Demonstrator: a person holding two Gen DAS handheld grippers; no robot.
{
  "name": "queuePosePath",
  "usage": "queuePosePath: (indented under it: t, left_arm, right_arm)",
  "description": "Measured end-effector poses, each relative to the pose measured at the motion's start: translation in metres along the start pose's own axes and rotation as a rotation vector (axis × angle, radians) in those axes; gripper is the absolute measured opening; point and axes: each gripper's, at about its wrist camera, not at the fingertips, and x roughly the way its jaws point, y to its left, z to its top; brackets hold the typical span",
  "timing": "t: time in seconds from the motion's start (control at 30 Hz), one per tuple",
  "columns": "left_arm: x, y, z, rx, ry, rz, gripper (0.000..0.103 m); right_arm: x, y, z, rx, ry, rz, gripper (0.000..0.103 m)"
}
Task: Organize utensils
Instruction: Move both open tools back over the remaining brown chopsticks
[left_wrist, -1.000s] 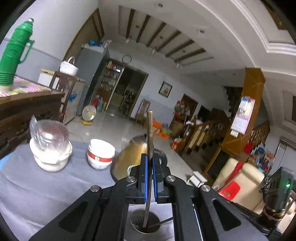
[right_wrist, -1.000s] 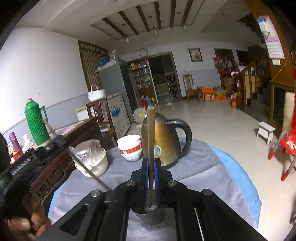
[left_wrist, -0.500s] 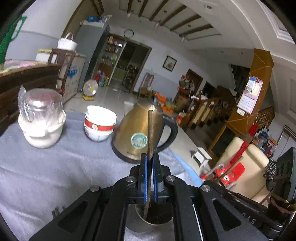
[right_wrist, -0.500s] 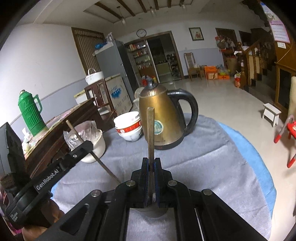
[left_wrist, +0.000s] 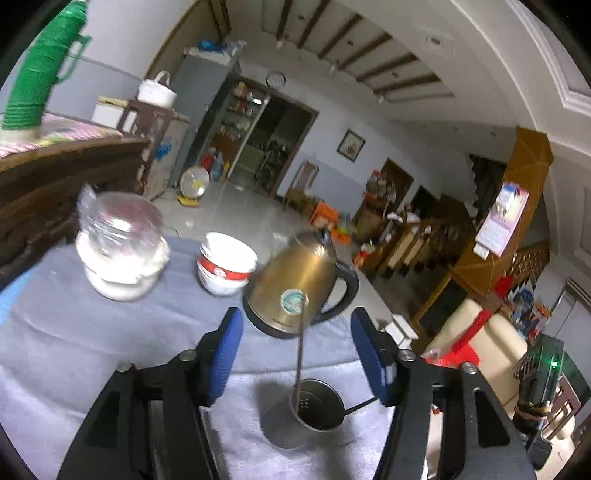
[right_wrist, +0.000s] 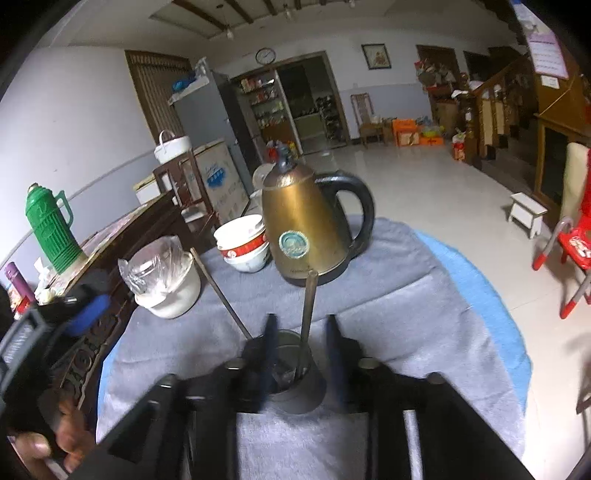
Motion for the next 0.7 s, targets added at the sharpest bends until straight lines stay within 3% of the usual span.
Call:
queuePosePath:
  t: [0.03,0.2,0.27,0.43,0.47,0.53,0.57,0.7]
  left_arm:
    - [-0.009,0.004,0.001,0.0,-0.009,0.006,0.07]
    - [-0.058,0.04,-0.021,0.03,-0.003,0.106,0.077]
    - [-0.068,0.059,-0.038,0.035,0.031,0.173,0.078]
    - [-0.075,0.108,-0.093,-0.015,0.202,0.31,0.078]
    - [-0.076,0.116,-0.103,-0.033,0.229,0.326,0.078]
    - [-0.078,0.129,-0.118,-0.064,0.274,0.354,0.078]
    - [-0.079,0.134,-0.126,-0.079,0.296,0.361,0.078]
    - [-0.08,0.141,-0.142,-0.105,0.338,0.369,0.078]
  right_arm:
    - [-0.01,0.0,-0.002,0.004,-0.027,-0.005,0.075]
    - [-0.053,0.0,-0.025,0.001,-0.068,0.028,0.075]
    - [-0.057,0.009,-0.044,-0.046,-0.023,0.041,0.075]
    - [-0.021,0.033,-0.106,-0.135,0.218,0.093,0.072]
    - [-0.013,0.036,-0.116,-0.141,0.255,0.094,0.069]
    - [0.008,0.041,-0.133,-0.136,0.351,0.116,0.046]
    - [0.015,0.042,-0.137,-0.13,0.379,0.124,0.04]
    - [0.048,0.053,-0.152,-0.132,0.467,0.13,0.037]
